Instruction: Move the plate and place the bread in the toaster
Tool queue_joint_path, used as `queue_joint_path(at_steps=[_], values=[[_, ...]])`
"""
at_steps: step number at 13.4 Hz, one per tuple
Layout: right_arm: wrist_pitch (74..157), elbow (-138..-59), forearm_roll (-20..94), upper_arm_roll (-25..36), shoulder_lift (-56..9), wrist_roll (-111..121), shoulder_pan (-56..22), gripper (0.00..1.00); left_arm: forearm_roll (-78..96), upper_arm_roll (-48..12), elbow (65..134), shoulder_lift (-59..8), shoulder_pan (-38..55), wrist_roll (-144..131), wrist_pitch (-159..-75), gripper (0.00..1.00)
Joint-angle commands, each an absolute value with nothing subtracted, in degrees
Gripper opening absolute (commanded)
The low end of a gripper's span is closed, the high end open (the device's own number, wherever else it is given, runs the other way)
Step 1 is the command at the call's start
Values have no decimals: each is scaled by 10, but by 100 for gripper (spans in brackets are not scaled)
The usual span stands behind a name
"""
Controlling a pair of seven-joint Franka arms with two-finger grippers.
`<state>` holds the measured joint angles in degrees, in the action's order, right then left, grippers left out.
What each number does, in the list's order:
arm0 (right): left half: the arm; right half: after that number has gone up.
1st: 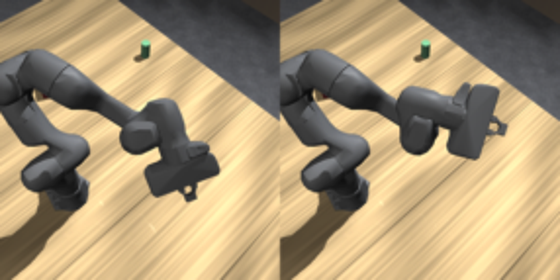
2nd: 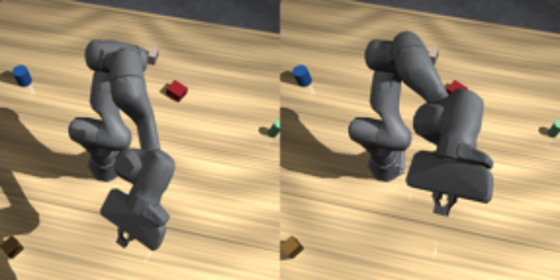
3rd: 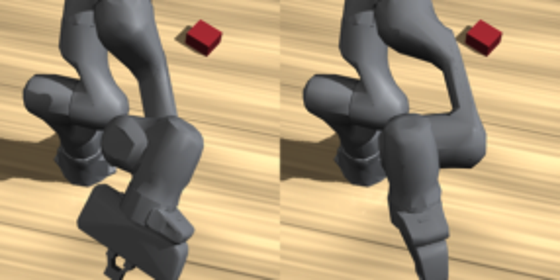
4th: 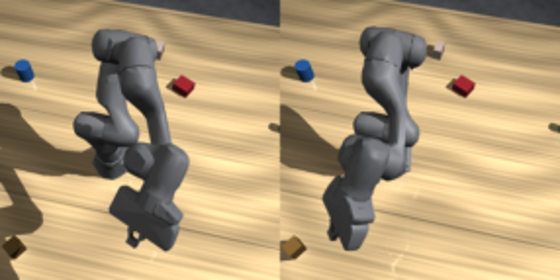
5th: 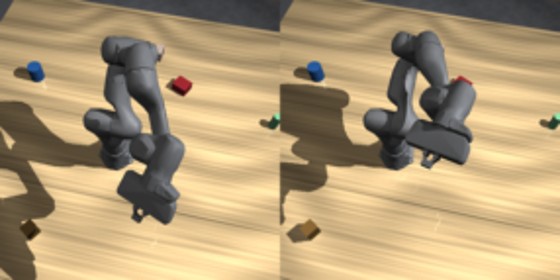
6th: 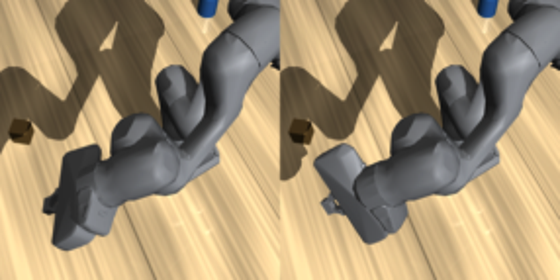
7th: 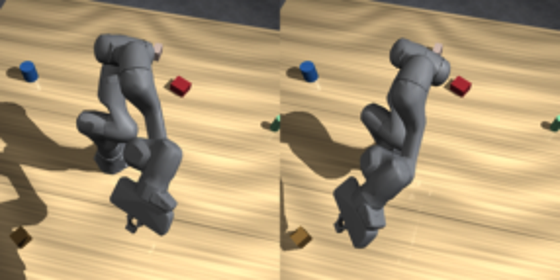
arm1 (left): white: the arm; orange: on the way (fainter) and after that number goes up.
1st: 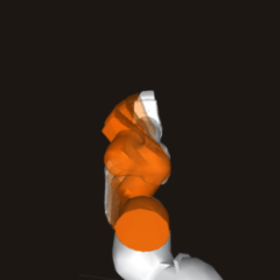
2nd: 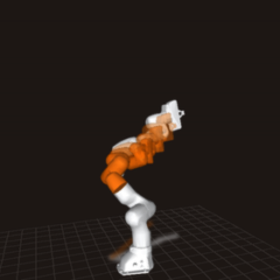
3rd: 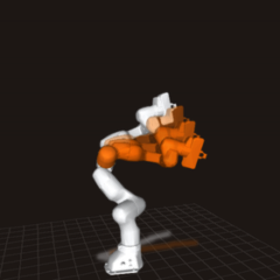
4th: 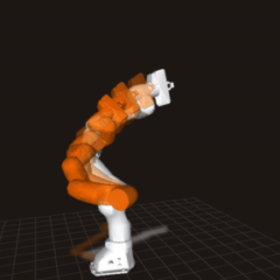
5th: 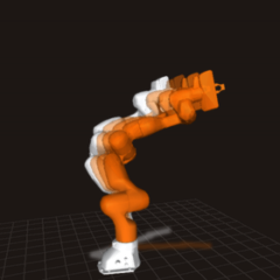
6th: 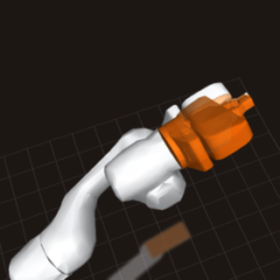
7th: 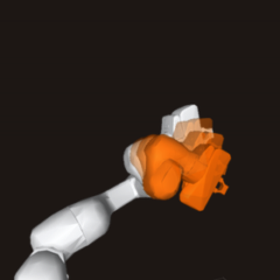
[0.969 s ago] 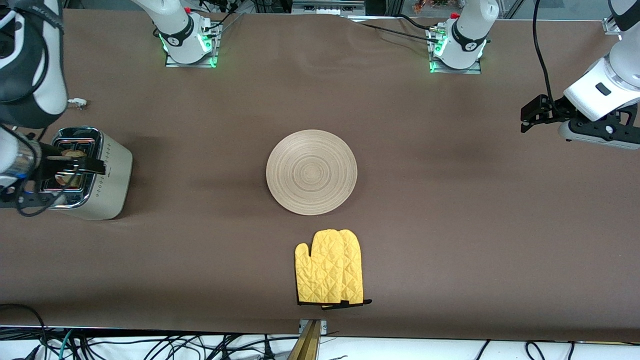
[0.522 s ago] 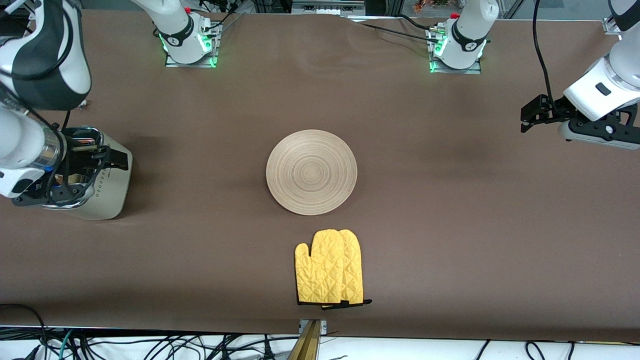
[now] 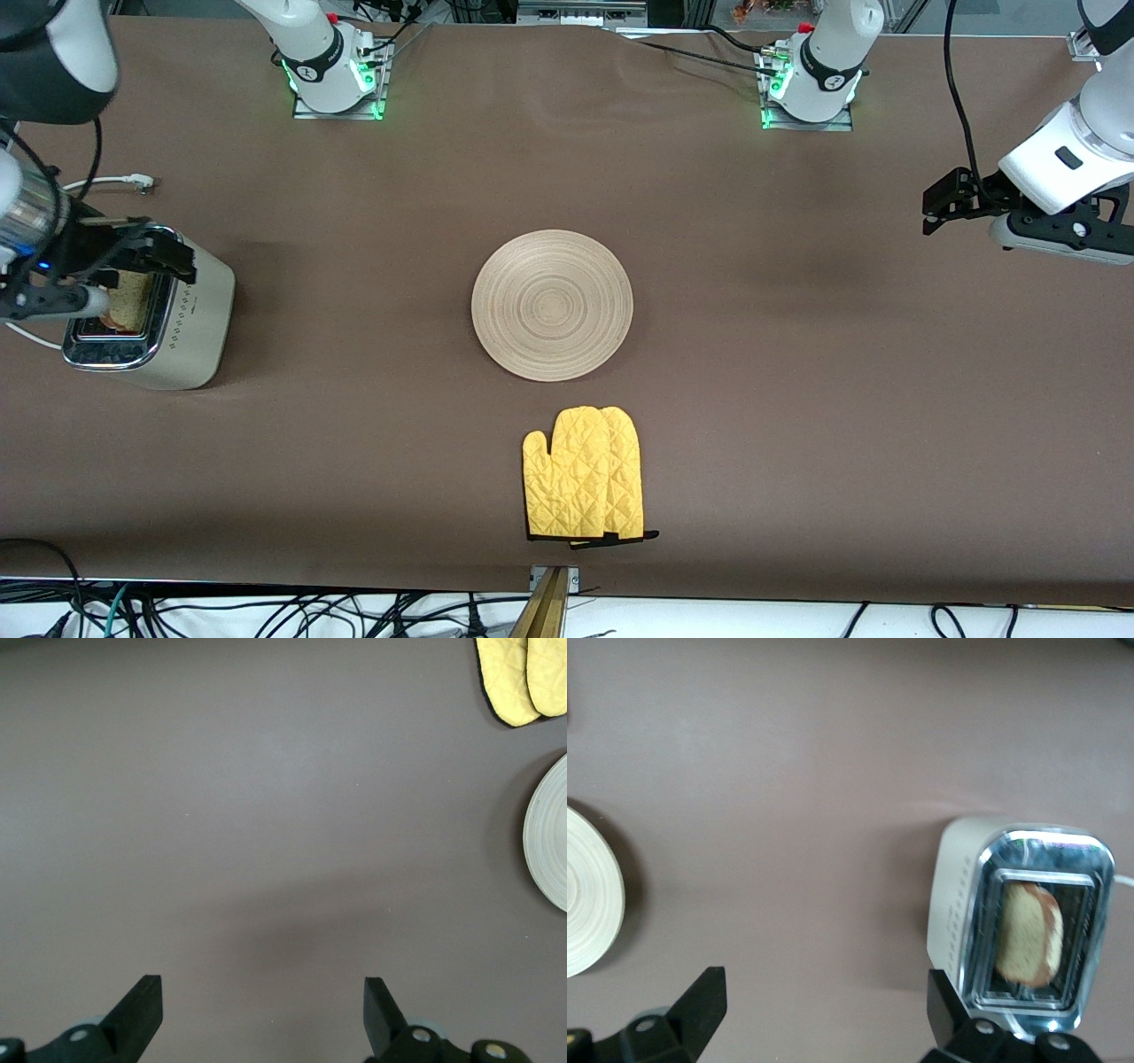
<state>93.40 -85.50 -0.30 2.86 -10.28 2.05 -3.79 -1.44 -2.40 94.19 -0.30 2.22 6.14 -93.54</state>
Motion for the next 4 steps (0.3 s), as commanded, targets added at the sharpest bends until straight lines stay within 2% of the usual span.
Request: queue_joint_path(at_steps=[1,4], values=[[956,-922,4,7,-54,18,-9,100,-2,-22,926,-8,24,62,-924,100],[947,-893,-1,2,-70,18,-12,100,-1,-22,926,-8,24,62,-923,100]])
